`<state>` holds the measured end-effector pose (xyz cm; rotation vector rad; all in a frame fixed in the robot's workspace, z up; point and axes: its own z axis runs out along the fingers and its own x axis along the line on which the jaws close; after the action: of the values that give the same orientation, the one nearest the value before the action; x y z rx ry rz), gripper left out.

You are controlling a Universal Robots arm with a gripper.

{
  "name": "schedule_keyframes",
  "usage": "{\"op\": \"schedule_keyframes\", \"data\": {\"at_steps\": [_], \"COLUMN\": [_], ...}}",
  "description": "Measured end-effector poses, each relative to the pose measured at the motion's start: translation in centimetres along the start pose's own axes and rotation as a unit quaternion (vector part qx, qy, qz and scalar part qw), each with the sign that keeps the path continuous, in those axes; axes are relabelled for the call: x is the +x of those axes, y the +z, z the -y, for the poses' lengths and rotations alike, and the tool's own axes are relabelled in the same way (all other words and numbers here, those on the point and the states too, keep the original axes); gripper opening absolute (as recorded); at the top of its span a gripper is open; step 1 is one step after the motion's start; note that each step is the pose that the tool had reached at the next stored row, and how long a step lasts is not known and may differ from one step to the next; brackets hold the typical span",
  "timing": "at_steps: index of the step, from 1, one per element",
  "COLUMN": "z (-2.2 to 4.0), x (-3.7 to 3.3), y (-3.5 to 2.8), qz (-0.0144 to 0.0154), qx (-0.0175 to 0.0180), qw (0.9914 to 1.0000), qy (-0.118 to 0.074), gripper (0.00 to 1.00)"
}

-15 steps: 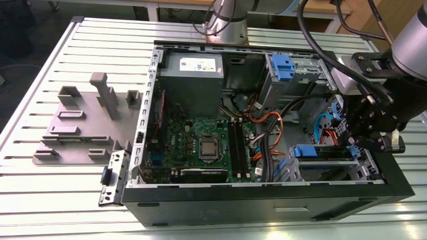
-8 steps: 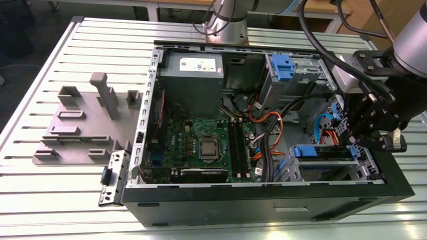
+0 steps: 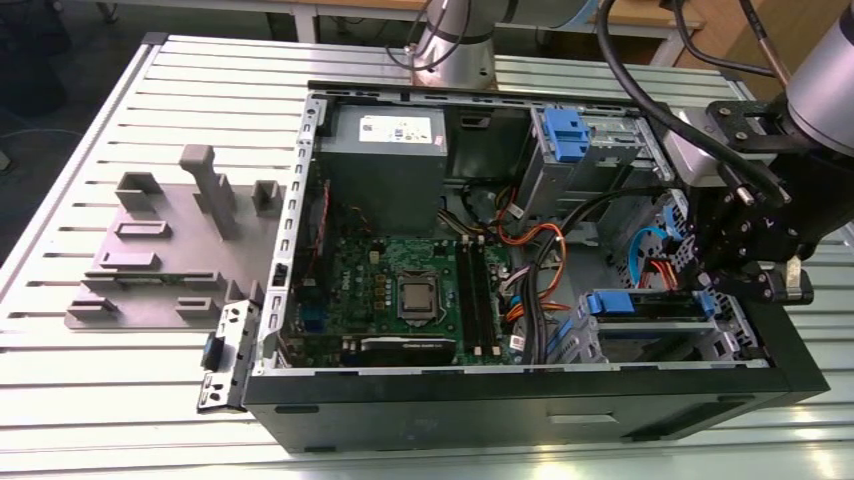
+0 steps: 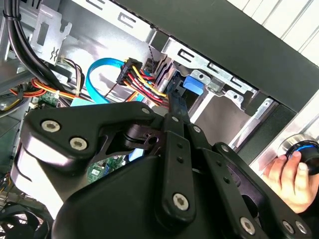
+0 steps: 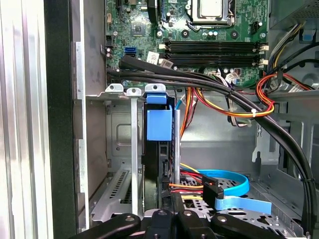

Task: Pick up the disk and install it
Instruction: 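Insert the second disk wire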

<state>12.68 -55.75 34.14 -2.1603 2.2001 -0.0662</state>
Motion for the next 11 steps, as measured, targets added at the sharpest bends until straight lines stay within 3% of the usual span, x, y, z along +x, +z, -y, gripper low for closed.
{"op": "schedule_keyframes", "data": {"at_steps": [11], "z": [-1.0], "x": [0.02], "y": [-0.07], "qz": [-0.0001], "qx": [0.0], "qw": [1.0], "qy": [0.0], "gripper": [0.11]}}
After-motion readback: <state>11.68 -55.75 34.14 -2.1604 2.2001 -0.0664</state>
